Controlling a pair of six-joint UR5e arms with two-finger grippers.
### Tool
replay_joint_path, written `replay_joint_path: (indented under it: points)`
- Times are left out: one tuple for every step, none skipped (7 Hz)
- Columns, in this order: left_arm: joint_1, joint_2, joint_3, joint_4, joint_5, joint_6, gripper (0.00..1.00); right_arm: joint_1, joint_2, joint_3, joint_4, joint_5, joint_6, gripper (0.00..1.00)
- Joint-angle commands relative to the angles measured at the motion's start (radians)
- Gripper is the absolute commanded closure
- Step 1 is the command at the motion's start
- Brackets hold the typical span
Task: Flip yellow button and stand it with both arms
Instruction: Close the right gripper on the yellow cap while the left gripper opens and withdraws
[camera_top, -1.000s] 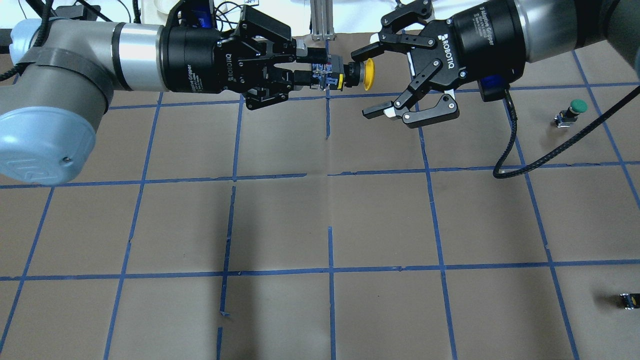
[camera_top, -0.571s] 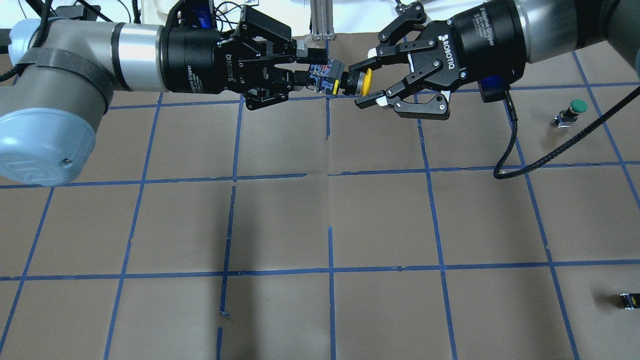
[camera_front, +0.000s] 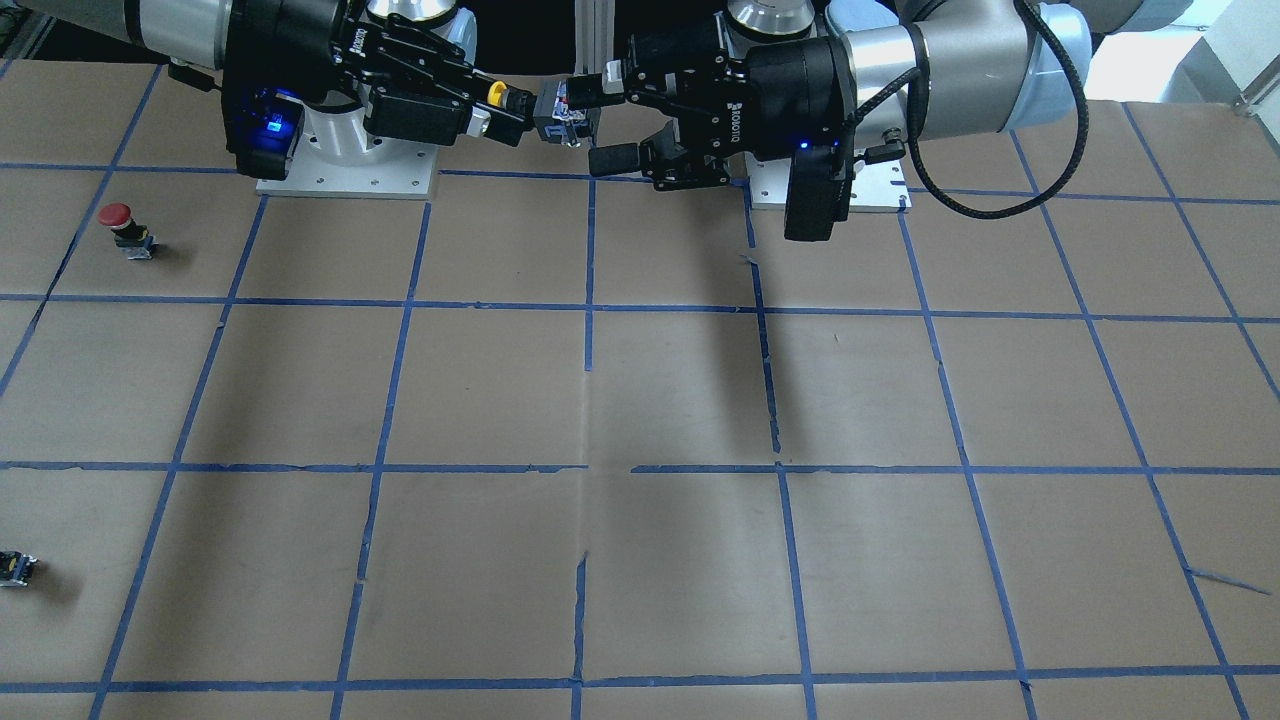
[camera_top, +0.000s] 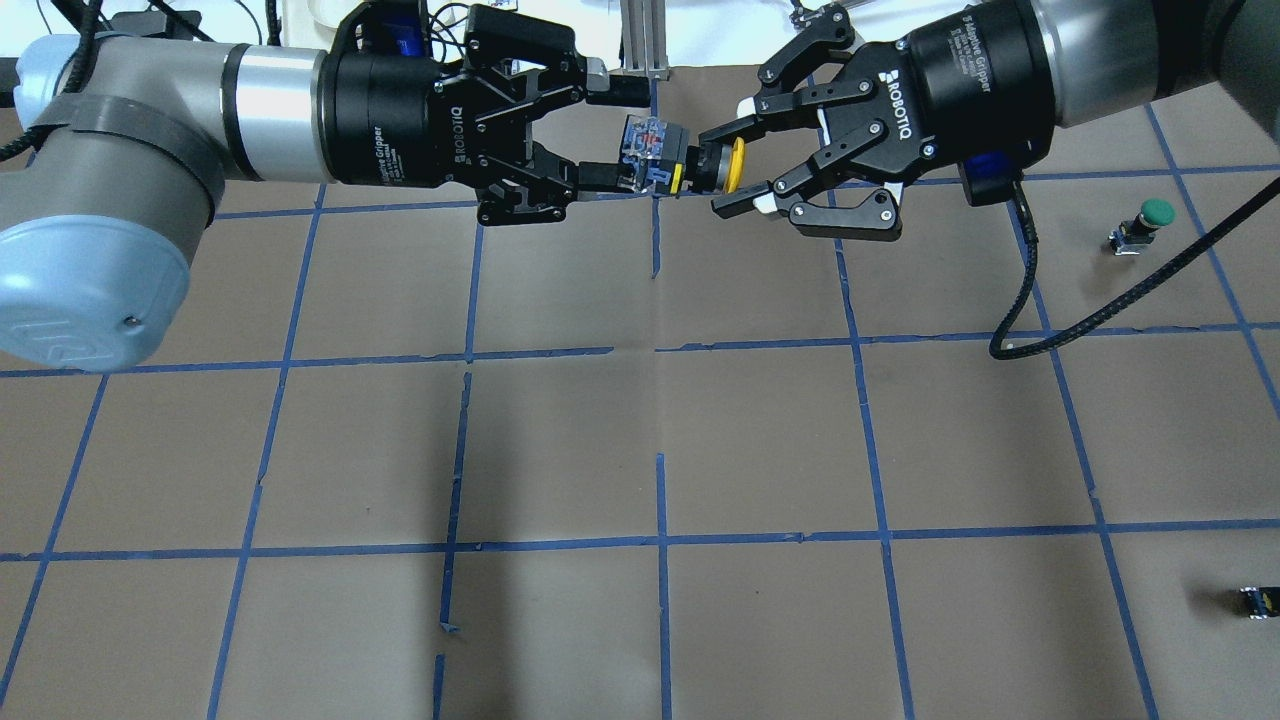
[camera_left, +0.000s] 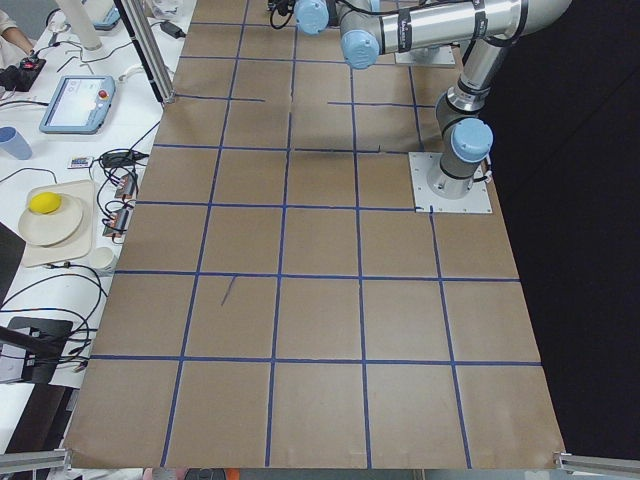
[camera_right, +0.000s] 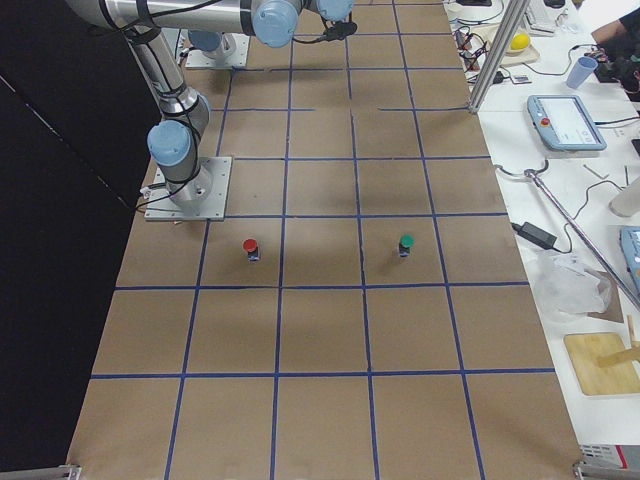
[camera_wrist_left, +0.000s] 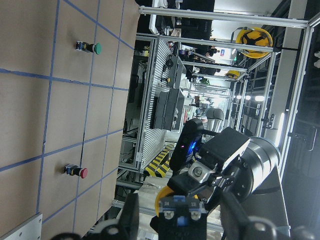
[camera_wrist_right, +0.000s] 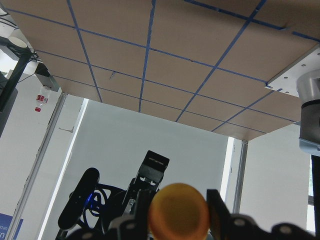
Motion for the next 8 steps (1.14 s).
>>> replay_joint_path:
  points:
    - [-0.002, -0.002, 0.007, 0.001, 0.009, -0.007, 0.0, -0.027, 0.004, -0.002, -0.022, -0.014, -0.003, 0.92]
    - [0.0, -0.007, 0.011, 0.024, 0.09, -0.001, 0.0, -0.087, 0.009, 0.0, -0.063, -0.061, -0.024, 0.92]
    - [-0.002, -0.019, 0.023, 0.059, 0.182, -0.013, 0.0, -0.142, 0.013, 0.0, -0.148, -0.157, -0.04, 0.92]
    - [-0.003, -0.024, 0.04, 0.067, 0.279, -0.014, 0.0, -0.162, 0.036, -0.002, -0.166, -0.234, -0.105, 0.93]
    - [-0.012, -0.025, 0.071, 0.069, 0.425, -0.01, 0.01, -0.182, 0.048, -0.002, -0.163, -0.375, -0.282, 0.93]
    - [-0.03, -0.039, 0.114, 0.064, 0.574, -0.011, 0.01, -0.201, 0.062, -0.002, -0.163, -0.542, -0.457, 0.93]
    - [-0.044, -0.053, 0.166, 0.046, 0.787, -0.013, 0.01, -0.206, 0.075, 0.0, -0.169, -0.679, -0.621, 0.94]
    - [-0.057, -0.065, 0.213, 0.0, 0.954, -0.011, 0.01, -0.206, 0.096, 0.001, -0.178, -0.81, -0.773, 0.95]
